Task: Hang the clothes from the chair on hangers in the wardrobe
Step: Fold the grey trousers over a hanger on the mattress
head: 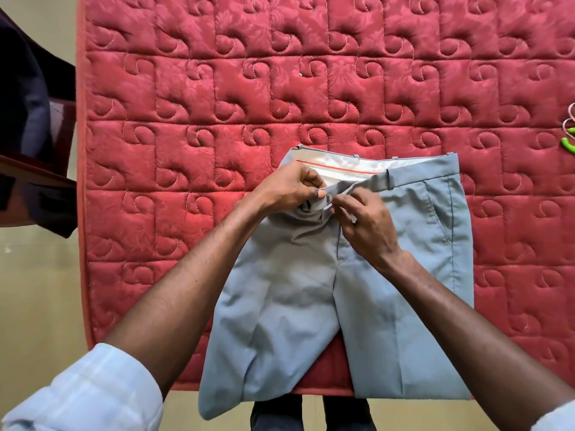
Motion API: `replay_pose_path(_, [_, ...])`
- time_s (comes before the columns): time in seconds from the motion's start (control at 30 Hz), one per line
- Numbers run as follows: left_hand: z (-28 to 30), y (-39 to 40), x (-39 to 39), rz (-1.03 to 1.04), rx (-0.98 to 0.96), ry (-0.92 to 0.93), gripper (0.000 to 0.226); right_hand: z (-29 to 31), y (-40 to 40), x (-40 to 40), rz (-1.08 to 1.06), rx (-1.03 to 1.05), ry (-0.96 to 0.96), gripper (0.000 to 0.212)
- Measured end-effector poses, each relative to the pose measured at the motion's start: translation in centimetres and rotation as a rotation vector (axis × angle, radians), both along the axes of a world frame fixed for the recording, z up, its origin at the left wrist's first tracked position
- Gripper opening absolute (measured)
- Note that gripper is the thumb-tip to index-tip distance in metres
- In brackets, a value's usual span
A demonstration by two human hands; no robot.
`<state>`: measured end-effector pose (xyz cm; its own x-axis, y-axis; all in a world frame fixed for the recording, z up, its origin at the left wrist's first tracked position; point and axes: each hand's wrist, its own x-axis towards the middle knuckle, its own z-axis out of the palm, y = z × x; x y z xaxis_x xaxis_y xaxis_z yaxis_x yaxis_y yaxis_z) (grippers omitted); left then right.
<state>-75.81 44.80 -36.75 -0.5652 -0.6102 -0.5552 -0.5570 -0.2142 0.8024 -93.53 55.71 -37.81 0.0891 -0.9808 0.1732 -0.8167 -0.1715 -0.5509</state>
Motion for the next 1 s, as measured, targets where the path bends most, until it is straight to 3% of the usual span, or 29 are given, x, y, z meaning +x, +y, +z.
replay_pose_path(0.2, [-0.2,1.9,-0.8,-0.033,-0.294,-0.124,0.022,1.4,1.7,1.6,-0.297,0.228,-0.457,0.013])
replay_pose_path(0.3, [0.0,2.7,-0.9,0.03,-0.295,-0.1,0.017,1.8,2.2,2.5,-0.49,0.346,-0.734,0.019])
replay_pose_path(0.53, [0.0,3.5,-0.9,0.048,-0.319,-0.077,0.019,2.1,2.9,4.5,-0.795,0.372,-1.071,0.033])
replay_pose_path(0.63, [0.2,3.7,-0.8,0.055,-0.334,-0.068,0.019,2.0,3.0,4.6,-0.834,0.37,-1.112,0.026])
replay_pose_path(0.83, [0.1,3.2,-0.8,0.052,-0.247,-0.078,0.014,2.6,3.6,5.0,-0.681,0.356,-1.061,0.027])
replay_pose_path(1.0, [0.2,3.7,-1.6,0.036,-0.242,-0.105,0.016,1.7,4.0,5.4,-0.723,0.242,-0.766,0.009])
